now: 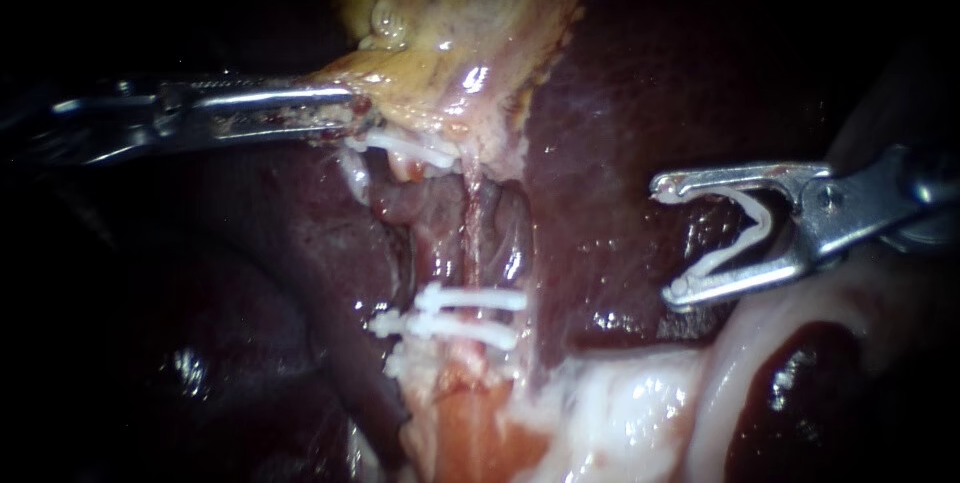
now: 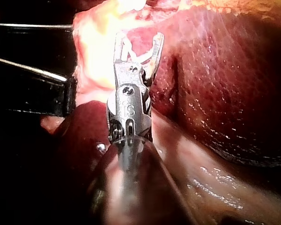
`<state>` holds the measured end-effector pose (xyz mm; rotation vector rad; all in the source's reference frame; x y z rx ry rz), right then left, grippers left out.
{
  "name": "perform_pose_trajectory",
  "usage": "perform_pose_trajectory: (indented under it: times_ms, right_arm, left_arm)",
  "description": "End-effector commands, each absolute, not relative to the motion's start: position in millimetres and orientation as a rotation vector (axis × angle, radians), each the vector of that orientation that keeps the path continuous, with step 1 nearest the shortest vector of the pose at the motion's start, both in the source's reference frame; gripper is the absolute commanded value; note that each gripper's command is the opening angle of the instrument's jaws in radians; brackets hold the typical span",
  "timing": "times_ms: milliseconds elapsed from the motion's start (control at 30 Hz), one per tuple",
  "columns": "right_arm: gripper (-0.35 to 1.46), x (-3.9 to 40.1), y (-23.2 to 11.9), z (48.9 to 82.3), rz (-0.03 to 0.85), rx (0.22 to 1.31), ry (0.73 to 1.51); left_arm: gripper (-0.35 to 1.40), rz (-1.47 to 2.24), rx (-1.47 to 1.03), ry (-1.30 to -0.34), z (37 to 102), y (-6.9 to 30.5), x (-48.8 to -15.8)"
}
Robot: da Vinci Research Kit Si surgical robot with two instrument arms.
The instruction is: Clipping third clip right tube
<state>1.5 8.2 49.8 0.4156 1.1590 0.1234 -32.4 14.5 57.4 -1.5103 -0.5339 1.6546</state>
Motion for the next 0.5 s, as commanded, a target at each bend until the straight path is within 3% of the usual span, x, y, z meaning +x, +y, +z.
perform_pose_trajectory:
  times_ms: [33, 167, 333, 500]
  right_arm:
    - [0.50, 1.5, 8.2, 49.9, 0.124, 0.415, 1.159]
    - [0.50, 1.5, 8.2, 49.9, 0.124, 0.415, 1.159]
    - [0.50, 1.5, 8.2, 49.9, 0.124, 0.415, 1.159]
    - [0.50, 1.7, 8.2, 49.9, 0.125, 0.415, 1.158]
  left_arm:
    - [-0.35, 1.654, -1.512, -0.538, 57.2, 14.8, -32.1]
    - [-0.35, 1.634, -1.506, -0.558, 55.0, 16.5, -29.9]
    - [-0.35, 1.623, -1.536, -0.508, 51.8, 18.1, -26.4]
    - [-0.35, 1.624, -1.540, -0.494, 50.9, 18.1, -25.1]
